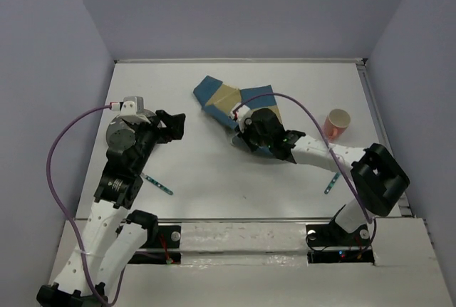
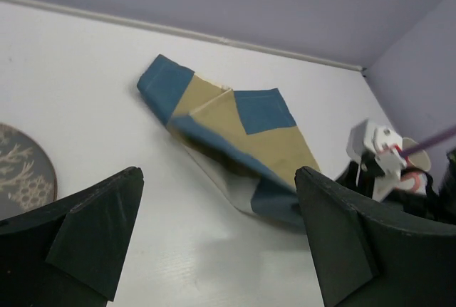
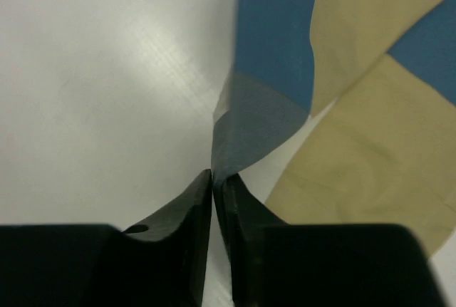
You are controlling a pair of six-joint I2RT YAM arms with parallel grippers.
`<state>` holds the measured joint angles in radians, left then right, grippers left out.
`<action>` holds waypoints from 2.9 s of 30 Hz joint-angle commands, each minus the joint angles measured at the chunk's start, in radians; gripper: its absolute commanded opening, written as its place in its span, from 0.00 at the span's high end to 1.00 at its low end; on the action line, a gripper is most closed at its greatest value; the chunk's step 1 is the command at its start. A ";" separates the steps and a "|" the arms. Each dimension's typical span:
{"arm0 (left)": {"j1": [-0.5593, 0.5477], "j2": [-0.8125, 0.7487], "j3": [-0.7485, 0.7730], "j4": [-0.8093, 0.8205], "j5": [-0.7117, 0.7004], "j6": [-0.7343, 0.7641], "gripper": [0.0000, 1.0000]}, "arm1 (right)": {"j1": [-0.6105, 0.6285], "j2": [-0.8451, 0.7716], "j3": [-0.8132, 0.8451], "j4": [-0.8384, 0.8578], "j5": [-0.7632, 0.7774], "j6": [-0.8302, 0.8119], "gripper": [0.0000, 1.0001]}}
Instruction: Set the dinner table for one person
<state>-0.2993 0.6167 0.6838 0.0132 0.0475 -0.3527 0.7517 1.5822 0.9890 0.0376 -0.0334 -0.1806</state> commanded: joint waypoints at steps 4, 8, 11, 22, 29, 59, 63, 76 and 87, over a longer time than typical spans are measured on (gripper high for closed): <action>0.005 -0.005 -0.013 -0.062 -0.115 -0.133 0.01 | 0.046 -0.253 -0.148 -0.016 0.096 0.133 0.24; 0.006 -0.009 -0.082 -0.041 -0.081 -0.189 0.01 | 0.046 -0.424 -0.234 -0.004 0.189 0.285 0.21; 0.003 0.008 -0.148 0.020 -0.016 -0.239 0.01 | 0.037 -0.448 -0.265 -0.008 0.265 0.412 0.33; -0.135 0.208 -0.342 0.399 -0.123 -0.459 0.01 | 0.037 -0.631 -0.434 -0.016 0.290 0.644 0.87; -0.141 0.537 -0.274 0.556 -0.178 -0.496 0.23 | 0.037 -0.781 -0.470 -0.091 0.308 0.641 0.87; -0.112 0.965 -0.107 0.854 -0.278 -0.483 1.00 | -0.013 -0.720 -0.500 -0.146 0.474 0.708 0.46; -0.113 0.838 -0.176 0.826 -0.296 -0.463 1.00 | -0.104 -0.628 -0.509 -0.107 0.425 0.763 0.46; -0.178 0.353 -0.432 0.636 -0.316 -0.408 1.00 | -0.175 -0.475 -0.562 -0.143 0.357 0.990 0.44; -0.231 0.112 -0.523 0.512 -0.347 -0.362 1.00 | -0.175 -0.511 -0.624 -0.206 0.372 1.162 0.43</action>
<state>-0.5049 0.7624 0.1802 0.5465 -0.2604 -0.7616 0.5789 1.0790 0.3805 -0.1574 0.3103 0.8963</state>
